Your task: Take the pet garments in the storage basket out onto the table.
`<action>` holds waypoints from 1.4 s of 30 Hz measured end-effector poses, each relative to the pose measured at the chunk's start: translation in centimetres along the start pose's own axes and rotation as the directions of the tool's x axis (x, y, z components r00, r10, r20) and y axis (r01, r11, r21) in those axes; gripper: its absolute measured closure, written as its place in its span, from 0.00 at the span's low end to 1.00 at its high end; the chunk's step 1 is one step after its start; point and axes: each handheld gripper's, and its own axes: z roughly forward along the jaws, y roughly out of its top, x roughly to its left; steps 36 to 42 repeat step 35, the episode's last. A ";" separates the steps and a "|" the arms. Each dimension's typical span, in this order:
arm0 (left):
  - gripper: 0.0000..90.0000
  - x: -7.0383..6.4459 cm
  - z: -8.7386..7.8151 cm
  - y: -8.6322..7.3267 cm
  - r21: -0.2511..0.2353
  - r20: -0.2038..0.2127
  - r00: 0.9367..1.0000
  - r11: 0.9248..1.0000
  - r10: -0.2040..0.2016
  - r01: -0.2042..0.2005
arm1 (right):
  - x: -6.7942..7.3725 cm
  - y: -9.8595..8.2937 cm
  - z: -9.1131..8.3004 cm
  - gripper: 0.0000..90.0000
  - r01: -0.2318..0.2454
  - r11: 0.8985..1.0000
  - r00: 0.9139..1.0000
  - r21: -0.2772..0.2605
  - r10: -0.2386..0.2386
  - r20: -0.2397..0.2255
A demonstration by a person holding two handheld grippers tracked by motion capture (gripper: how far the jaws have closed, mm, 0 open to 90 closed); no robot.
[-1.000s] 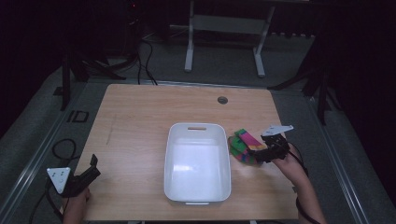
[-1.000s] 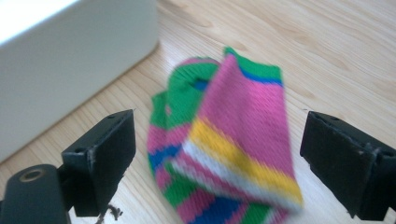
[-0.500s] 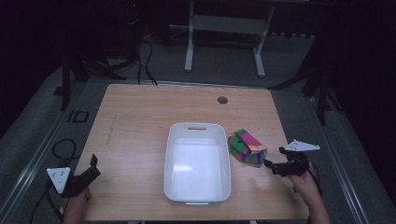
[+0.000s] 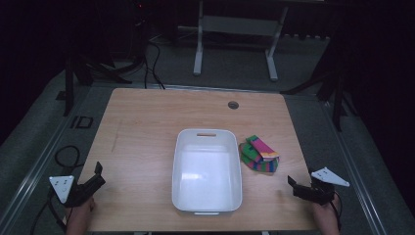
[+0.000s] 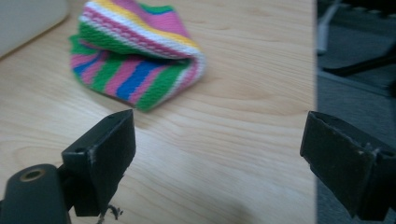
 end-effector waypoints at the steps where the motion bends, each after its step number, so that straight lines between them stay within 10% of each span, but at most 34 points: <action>1: 0.02 0.0 0.0 0.0 0.000 0.000 1.000 1.000 0.000 0.000 | -0.1 -0.2 -0.1 0.11 -0.010 1.000 1.000 -0.010 0.010 0.007; 10: 0.02 0.0 0.0 0.0 0.003 0.001 1.000 1.000 0.000 0.000 | -0.5 -2.0 -1.4 0.11 -0.080 0.988 0.988 -0.130 0.096 0.120; 19: 0.02 0.0 0.1 0.0 0.006 0.007 1.000 1.000 -0.002 0.002 | -1.6 -2.8 -1.7 0.11 -0.167 0.965 0.977 -0.200 0.189 0.100; 42: 0.02 0.0 0.1 0.0 0.005 0.008 1.000 1.000 -0.002 0.002 | -1.6 -2.8 -1.2 0.12 -0.145 0.974 0.980 -0.171 0.166 0.113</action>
